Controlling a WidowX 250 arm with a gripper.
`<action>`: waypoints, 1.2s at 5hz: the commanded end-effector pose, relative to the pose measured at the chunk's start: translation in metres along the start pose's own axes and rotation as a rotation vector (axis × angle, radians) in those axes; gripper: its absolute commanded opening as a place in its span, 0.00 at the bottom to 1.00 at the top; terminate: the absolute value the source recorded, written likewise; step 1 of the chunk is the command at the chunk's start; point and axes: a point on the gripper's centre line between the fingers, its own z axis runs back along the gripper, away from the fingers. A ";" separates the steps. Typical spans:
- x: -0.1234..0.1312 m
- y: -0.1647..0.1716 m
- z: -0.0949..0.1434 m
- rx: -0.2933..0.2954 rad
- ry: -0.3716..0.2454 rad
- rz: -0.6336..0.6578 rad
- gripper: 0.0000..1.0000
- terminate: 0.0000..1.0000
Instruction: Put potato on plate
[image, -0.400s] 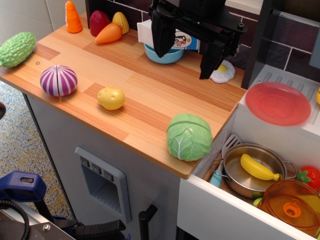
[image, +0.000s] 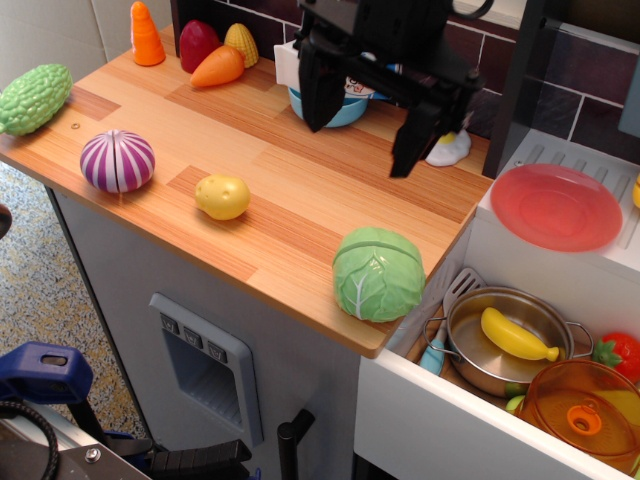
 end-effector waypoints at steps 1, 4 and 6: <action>0.004 0.044 -0.008 0.052 -0.068 -0.004 1.00 0.00; 0.000 0.104 -0.061 0.044 -0.126 0.000 1.00 0.00; 0.013 0.109 -0.087 -0.002 -0.143 0.051 1.00 0.00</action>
